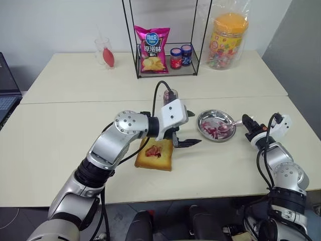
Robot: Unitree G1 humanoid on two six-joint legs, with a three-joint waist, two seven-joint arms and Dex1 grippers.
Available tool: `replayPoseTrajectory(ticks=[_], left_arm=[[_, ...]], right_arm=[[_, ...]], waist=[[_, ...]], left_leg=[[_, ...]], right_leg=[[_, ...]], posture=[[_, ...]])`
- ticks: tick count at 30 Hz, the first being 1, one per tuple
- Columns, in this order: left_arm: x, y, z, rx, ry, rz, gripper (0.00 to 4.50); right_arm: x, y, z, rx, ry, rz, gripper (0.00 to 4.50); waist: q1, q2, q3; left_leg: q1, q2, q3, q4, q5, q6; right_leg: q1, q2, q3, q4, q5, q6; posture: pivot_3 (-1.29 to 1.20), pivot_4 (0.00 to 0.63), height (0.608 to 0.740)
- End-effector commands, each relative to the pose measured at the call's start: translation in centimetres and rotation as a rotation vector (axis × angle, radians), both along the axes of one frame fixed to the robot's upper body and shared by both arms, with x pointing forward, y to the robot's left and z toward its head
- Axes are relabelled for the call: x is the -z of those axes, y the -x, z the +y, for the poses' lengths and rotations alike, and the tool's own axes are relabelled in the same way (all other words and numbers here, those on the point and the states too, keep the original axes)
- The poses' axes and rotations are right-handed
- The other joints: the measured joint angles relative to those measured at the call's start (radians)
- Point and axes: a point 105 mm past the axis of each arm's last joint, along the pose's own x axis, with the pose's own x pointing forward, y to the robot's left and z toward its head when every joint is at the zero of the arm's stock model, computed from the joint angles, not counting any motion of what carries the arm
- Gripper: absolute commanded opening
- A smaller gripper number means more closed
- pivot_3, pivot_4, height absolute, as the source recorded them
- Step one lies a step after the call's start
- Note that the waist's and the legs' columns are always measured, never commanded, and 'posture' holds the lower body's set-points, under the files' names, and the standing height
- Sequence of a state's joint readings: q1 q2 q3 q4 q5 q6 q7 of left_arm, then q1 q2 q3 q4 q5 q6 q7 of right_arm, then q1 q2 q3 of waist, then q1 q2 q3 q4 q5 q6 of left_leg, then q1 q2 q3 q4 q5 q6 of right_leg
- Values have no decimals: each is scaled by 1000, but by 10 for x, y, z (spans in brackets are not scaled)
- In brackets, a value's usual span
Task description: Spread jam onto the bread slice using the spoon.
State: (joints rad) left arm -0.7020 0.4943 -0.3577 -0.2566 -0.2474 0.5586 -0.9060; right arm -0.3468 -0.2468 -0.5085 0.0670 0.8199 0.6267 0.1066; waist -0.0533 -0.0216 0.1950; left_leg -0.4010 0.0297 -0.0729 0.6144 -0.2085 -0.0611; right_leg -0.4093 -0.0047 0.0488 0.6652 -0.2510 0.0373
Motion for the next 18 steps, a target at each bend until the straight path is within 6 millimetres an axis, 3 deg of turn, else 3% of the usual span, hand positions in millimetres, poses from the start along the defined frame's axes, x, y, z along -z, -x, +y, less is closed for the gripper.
replayPoseTrajectory(ticks=[1, 11, 15, 18], left_arm=[[-6, 0, -3, 11, 10, -37, 4500], [-8, -2, -3, 3, 25, -44, 4500], [-8, -3, -3, -1, 30, -47, 4500], [-18, -9, 4, -46, 75, -87, 4500]], right_arm=[[-9, 1, -5, 24, 57, -40, 1997], [-10, 2, 6, 5, 258, -83, 4326], [-15, 0, -1, 69, 322, -98, 4445], [-44, 5, -12, 137, 351, -210, 4445]], waist=[[0, 0, 0], [0, 0, 0], [0, 0, 0], [0, 0, 0]], left_leg=[[0, 0, 0, 0, 0, 0], [0, 0, 0, 0, 0, 0], [0, 0, 0, 0, 0, 0], [0, 0, 0, 0, 0, 0]], right_leg=[[0, 0, 0, 0, 0, 0], [0, 0, 0, 0, 0, 0], [0, 0, 0, 0, 0, 0], [0, 0, 0, 0, 0, 0]], posture=[[0, 150, 740], [0, 150, 740], [0, 150, 740], [0, 150, 740]])
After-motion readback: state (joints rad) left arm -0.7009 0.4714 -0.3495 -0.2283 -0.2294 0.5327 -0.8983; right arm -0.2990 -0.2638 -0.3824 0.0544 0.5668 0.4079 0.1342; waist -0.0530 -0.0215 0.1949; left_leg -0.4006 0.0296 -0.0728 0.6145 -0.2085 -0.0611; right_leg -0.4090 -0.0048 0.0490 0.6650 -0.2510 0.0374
